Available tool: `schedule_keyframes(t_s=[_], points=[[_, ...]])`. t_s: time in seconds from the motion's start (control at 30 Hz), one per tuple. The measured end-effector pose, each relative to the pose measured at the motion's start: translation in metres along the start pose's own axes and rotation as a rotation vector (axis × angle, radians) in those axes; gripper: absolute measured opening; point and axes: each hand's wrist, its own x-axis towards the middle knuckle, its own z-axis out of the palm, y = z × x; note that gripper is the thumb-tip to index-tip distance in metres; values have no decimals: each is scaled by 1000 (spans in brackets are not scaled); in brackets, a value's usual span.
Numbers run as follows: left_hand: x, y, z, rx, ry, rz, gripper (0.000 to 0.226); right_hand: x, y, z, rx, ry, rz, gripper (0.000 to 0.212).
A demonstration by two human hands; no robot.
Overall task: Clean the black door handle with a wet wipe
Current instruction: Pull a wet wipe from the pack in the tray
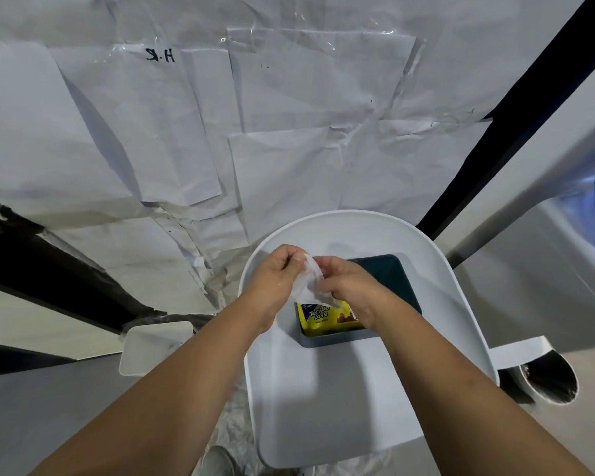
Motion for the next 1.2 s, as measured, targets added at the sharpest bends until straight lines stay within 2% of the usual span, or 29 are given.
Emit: schedule_keyframes(t_s=[0.1,0.13,0.2,0.23,0.33,0.4,0.5,0.57,0.6,0.7,0.8,0.93,1.03,1.13,1.2], points=[[0,4,-6,-73,-51,-31,2,2,4,2,-135,120,-22,10],[1,2,-11,-40,-73,-45,14,2,2,-2,-73,186,-24,7],[3,-3,-21,123,-121,-74,34,4,-2,-14,73,303,-26,14],[4,-5,-25,206,-128,-89,36,3,-6,-19,105,336,-33,18],[5,-10,-35,261,-61,-181,12,1,-11,-20,286,316,-18,23],[7,-10,-38,3,6,-287,6,-2,-10,-18,369,275,40,24],[7,-5,-39,-527,91,-407,14,-3,-2,-15,308,225,128,24],[6,-2,-38,-713,119,-407,18,-4,4,-14,331,188,174,21],[5,-1,-36,-728,121,-395,19,-4,6,-14,359,178,180,18],[4,-4,-33,-579,105,-355,20,-7,6,-15,423,192,153,14],[1,-3,-27,-466,27,-305,12,-7,1,-11,344,222,88,27],[-6,4,-19,-398,-102,-223,31,-6,-2,-1,215,68,33,36],[-11,6,-19,-469,-155,-218,17,-5,0,4,129,-37,111,34],[-10,1,-22,-346,-58,-243,23,-8,-2,4,184,22,60,19],[-10,-3,-26,-316,55,-265,7,-8,-5,1,270,99,13,22]])
